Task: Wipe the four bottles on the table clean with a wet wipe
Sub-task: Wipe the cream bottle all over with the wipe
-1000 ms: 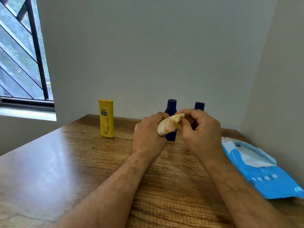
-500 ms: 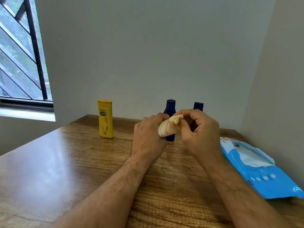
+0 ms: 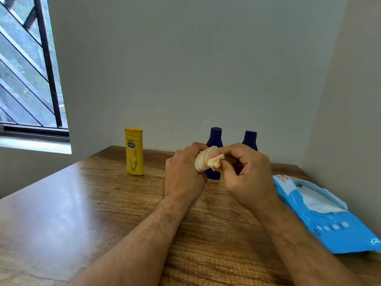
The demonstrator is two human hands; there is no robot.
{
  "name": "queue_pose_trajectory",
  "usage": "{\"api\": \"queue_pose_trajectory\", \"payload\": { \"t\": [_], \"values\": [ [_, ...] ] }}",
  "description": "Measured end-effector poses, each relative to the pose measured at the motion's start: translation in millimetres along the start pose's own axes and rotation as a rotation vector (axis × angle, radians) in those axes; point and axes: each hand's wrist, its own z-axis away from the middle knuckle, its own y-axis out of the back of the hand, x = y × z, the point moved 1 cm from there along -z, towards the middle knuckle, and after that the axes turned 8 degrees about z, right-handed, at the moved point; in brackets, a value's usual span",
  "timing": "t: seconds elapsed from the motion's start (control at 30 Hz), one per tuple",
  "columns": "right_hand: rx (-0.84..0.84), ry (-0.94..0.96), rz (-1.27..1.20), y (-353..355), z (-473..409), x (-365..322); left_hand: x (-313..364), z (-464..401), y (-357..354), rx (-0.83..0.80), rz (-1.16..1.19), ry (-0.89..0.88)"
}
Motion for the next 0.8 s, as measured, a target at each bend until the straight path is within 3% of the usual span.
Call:
{"api": "queue_pose_trajectory", "payload": {
  "t": [0.1, 0.23, 0.3, 0.47, 0.53, 0.67, 0.8],
  "values": [
    [0.038, 0.034, 0.055, -1.6, -0.1, -2.7, -1.0, -0.8, 3.8, 0.004, -0.050, -0.049],
    [0.209, -0.127, 0.054, 0.5, -4.2, 6.1, 8.5, 3.0, 0.5, -0.065, -0.049, -0.112],
    [0.197, -0.146, 0.047, 1.0, -4.1, 8.6, 10.3, 3.8, -2.4, -0.064, 0.009, -0.067],
    [0.026, 0.010, 0.019, -0.8, 0.2, -3.9, 0.1, -0.5, 0.3, 0.018, 0.020, -0.007],
    [0.066, 0.018, 0.043, -1.5, -1.1, -4.3, 0.7, 0.1, 1.6, -0.002, -0.034, -0.051],
    [0.225, -0.155, 0.074, -0.9, -4.2, 6.7, 10.3, 3.7, -2.5, -0.079, -0.069, -0.119],
    [0.145, -0.090, 0.089, 0.0, -1.8, 5.2, 7.6, 2.6, -3.4, -0.013, 0.022, -0.014]
  ]
}}
